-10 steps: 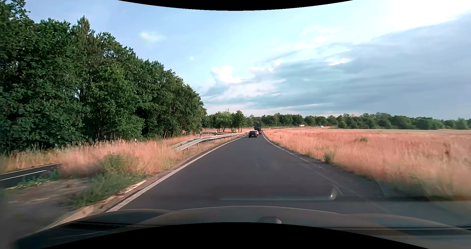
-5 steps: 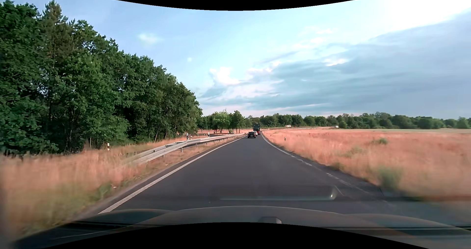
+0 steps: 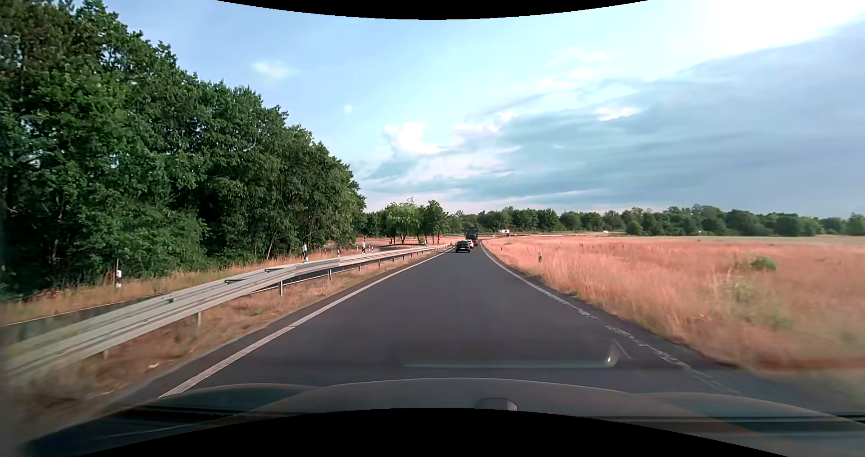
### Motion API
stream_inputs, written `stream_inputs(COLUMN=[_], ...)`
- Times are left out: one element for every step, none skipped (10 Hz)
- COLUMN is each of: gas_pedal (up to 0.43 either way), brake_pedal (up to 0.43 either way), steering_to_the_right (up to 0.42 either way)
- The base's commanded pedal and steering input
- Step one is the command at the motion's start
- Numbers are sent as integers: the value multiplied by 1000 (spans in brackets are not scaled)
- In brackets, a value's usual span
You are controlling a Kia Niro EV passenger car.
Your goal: Follow the waypoints while adhering to traffic rules and regulations
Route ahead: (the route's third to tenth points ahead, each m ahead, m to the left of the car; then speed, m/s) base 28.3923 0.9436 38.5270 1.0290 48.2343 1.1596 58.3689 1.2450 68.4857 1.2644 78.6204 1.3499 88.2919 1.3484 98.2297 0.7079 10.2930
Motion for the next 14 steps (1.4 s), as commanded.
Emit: stream_inputs(gas_pedal=[260,260,260,248,248,248,248,248,248,248,248,248,248,248], brake_pedal=[0,0,0,0,0,0,0,0,0,0,0,0,0,0], steering_to_the_right=[-2,-2,-2,-2,-2,-2,-2,-2,-2,-2,-2,-2,-2,-2])
